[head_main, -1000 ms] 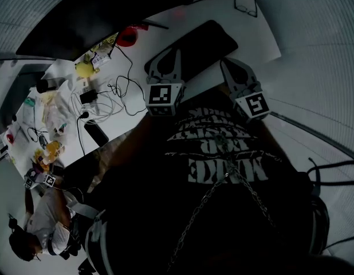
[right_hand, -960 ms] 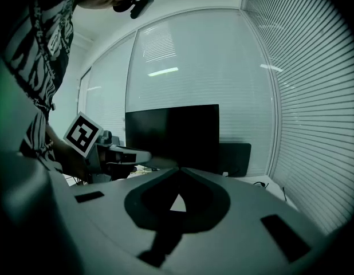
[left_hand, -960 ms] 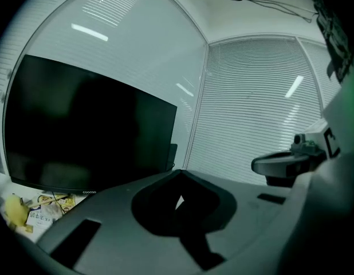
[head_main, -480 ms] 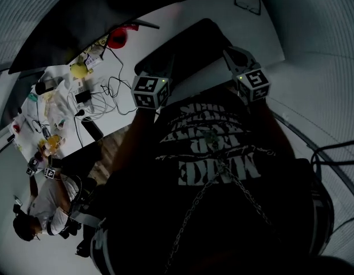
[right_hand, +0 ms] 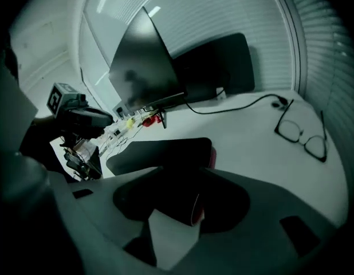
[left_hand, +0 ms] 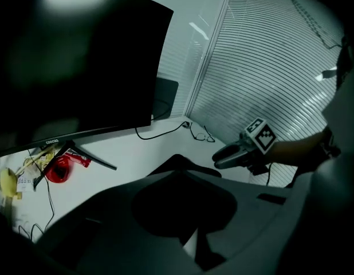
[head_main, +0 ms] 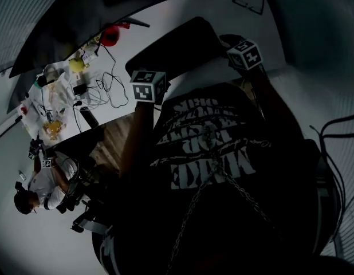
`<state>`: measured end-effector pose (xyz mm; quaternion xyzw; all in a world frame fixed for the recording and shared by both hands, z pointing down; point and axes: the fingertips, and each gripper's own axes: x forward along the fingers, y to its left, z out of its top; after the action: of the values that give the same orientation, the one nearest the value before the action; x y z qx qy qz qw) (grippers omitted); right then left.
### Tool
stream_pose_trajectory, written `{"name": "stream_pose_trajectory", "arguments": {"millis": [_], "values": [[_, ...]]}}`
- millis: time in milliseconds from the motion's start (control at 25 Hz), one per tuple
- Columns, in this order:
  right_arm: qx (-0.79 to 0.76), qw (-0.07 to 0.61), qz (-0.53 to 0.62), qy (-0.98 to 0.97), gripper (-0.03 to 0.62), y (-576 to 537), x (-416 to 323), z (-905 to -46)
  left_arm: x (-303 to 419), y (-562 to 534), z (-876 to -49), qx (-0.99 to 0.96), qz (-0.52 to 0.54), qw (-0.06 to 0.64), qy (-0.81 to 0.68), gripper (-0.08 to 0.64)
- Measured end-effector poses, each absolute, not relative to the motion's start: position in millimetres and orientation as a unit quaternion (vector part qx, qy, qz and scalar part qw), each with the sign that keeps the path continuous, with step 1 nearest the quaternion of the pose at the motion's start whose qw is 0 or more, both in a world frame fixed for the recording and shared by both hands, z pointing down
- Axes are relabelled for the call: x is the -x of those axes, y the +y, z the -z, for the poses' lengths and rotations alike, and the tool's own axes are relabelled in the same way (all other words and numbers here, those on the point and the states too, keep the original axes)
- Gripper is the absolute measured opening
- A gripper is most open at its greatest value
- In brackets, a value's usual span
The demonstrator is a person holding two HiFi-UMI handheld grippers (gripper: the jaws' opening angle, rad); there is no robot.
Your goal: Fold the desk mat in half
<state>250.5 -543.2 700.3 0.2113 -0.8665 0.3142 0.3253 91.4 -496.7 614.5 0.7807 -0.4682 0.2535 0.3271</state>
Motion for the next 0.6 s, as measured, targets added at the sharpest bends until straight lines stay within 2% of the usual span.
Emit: {"name": "stream_pose_trajectory", "arguments": {"millis": [200, 320, 440, 480, 560, 600], "values": [[-0.149, 0.347, -0.424, -0.823, 0.172, -545.7, -249.4, -742.8, -93.8, -480.5, -606.4, -0.763, -0.261, 0.333, -0.489, 0.002], [-0.113, 0.383, -0.435, -0.807, 0.173, -542.2, -247.2, -761.0, -87.2, -470.6, -604.4, -0.751, -0.264, 0.336, -0.503, 0.001], [-0.099, 0.358, -0.447, -0.814, 0.170, -548.8, -238.9, -762.8, -83.3, -466.2, -599.9, -0.748, -0.262, 0.335, -0.510, 0.002], [-0.098, 0.337, -0.454, -0.819, 0.142, -553.0, -235.9, -760.4, -82.6, -465.7, -597.5, -0.747, -0.262, 0.333, -0.511, 0.002], [-0.087, 0.309, -0.456, -0.830, 0.031, -559.9, -228.8, -753.6, -79.9, -466.7, -593.2, -0.749, -0.268, 0.326, -0.511, 0.002], [-0.073, 0.305, -0.441, -0.841, 0.018, -560.9, -224.0, -747.4, -78.2, -468.2, -591.4, -0.750, -0.273, 0.319, -0.510, 0.001]]}}
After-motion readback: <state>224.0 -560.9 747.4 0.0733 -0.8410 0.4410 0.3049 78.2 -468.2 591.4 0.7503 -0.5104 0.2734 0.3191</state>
